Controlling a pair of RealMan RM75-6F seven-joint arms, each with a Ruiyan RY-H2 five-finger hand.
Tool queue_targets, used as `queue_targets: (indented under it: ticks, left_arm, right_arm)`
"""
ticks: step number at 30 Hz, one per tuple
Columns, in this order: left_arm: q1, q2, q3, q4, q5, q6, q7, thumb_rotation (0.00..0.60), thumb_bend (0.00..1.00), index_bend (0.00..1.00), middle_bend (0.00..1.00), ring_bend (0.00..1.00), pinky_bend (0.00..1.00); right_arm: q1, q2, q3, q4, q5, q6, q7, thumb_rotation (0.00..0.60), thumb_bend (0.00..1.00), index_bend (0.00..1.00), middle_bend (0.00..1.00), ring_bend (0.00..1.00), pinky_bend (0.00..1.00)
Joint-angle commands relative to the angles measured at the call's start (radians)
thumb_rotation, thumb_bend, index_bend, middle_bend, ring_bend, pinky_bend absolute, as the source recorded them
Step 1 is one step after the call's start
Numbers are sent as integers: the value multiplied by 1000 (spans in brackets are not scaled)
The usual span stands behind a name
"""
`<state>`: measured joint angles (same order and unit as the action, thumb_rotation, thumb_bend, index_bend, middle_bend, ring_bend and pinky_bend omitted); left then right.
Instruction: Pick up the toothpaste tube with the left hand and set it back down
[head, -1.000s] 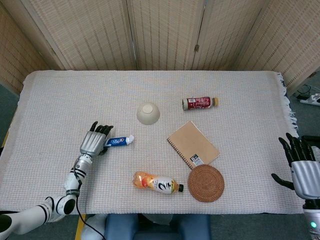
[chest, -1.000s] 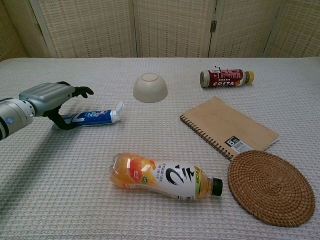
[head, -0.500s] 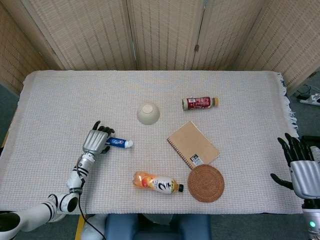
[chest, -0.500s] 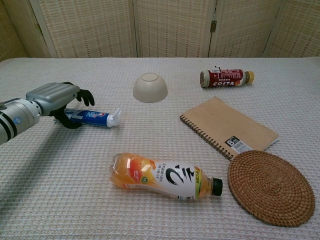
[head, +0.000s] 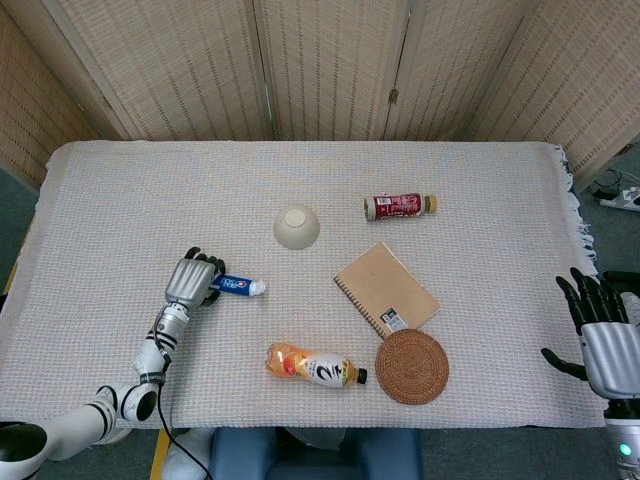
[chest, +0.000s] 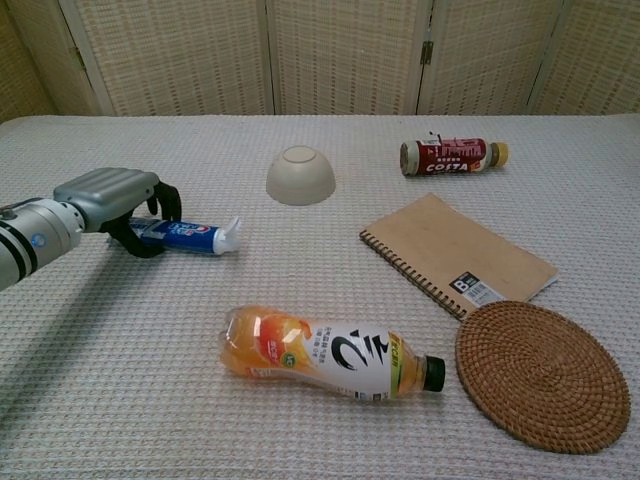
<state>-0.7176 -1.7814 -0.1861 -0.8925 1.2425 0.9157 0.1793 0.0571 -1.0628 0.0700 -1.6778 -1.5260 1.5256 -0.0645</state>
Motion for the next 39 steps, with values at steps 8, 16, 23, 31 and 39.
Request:
queue_targets:
  ticks: [8, 16, 23, 31, 39]
  left_arm:
    - [-6, -12, 23, 97, 47, -38, -177, 600, 595, 639, 647, 544, 355]
    - [3, 53, 58, 59, 147, 11, -402, 600, 683, 730, 810, 709, 538]
    - [12, 140, 62, -110, 208, 107, -441, 600, 714, 732, 811, 709, 548]
    - [6, 243, 54, -398, 219, 129, -327, 600, 729, 731, 811, 709, 547]
    - [-9, 290, 29, -617, 136, 83, -159, 600, 736, 731, 811, 709, 538]
  right_arm:
    - [-3, 5, 2, -10, -4, 8, -4, 600, 171, 0, 0, 0, 0]
    - [28, 43, 0, -52, -54, -17, 0, 600, 171, 0, 2, 0, 0]
    - [111, 90, 3, -116, -158, -85, 59, 600, 196, 13, 35, 0, 0]
    - [257, 87, 38, -218, -218, -238, 26, 600, 408, 146, 46, 1, 0]
    - [398, 15, 75, -254, -153, -424, -20, 600, 497, 200, 51, 1, 0]
